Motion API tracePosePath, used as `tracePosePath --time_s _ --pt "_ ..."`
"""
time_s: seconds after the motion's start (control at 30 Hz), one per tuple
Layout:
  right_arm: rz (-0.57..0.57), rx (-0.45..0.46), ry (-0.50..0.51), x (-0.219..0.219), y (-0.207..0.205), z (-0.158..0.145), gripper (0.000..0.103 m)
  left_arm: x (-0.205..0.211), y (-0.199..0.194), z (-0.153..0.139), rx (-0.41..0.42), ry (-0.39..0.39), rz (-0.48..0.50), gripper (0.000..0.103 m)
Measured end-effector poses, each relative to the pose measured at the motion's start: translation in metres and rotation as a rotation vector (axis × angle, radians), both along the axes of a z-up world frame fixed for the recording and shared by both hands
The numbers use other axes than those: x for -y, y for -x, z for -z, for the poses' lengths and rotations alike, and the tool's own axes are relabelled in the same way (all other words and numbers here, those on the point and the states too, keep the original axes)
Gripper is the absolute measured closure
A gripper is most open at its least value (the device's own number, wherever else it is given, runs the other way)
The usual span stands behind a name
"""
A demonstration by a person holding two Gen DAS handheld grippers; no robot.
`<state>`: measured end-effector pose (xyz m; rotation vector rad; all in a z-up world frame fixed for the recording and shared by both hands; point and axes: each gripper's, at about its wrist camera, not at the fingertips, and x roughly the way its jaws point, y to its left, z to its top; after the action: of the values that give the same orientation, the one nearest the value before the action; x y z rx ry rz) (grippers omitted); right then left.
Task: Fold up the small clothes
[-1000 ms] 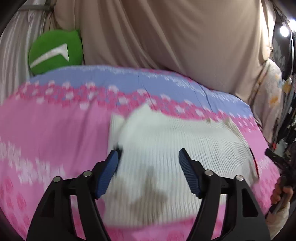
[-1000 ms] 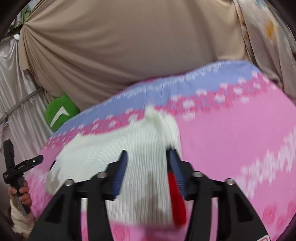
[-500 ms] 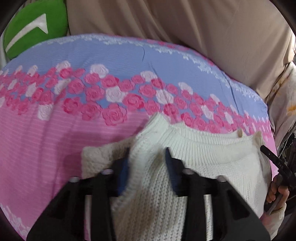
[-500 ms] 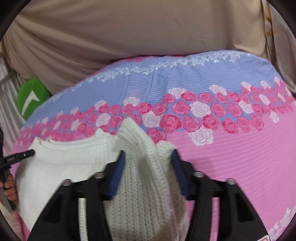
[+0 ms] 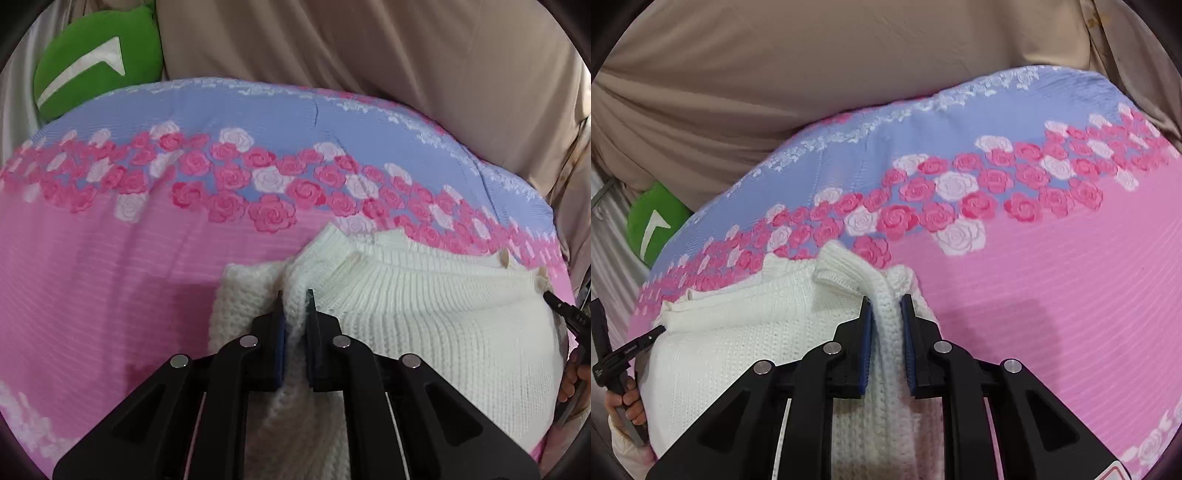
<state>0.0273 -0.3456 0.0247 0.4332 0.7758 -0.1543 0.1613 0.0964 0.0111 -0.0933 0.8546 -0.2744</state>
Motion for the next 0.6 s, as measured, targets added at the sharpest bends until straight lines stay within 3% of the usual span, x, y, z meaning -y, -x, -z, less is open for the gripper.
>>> tracePosePath --time_s 0.13,0.2,0.27,0.33,0.43,0.5,0.6 --pt "0.026 0.022 0.078 -0.012 0.006 -0.011 0.083 0.004 0.004 -0.004 0.013 -0.035 -0.005 0.093" --pt "0.080 0.099 0.082 -0.016 0.025 -0.026 0.080 0.004 0.018 -0.015 0.057 -0.045 -0.021 0.092" --pt "0.088 0.182 0.147 -0.034 0.047 -0.051 0.076 0.006 0.044 -0.034 0.129 -0.058 -0.033 0.092" --pt "-0.007 0.221 0.167 -0.063 0.060 -0.064 0.076 0.015 0.079 -0.054 0.198 -0.070 -0.012 0.092" --pt "-0.254 0.177 0.143 -0.134 0.062 -0.054 0.076 0.043 0.122 -0.065 0.238 -0.056 0.106 0.084" --pt "-0.425 0.128 0.137 -0.187 0.064 -0.036 0.077 0.066 0.137 -0.057 0.200 -0.055 0.188 0.083" --pt "-0.543 0.092 0.165 -0.230 0.071 -0.014 0.084 0.088 0.150 -0.031 0.123 -0.085 0.251 0.082"
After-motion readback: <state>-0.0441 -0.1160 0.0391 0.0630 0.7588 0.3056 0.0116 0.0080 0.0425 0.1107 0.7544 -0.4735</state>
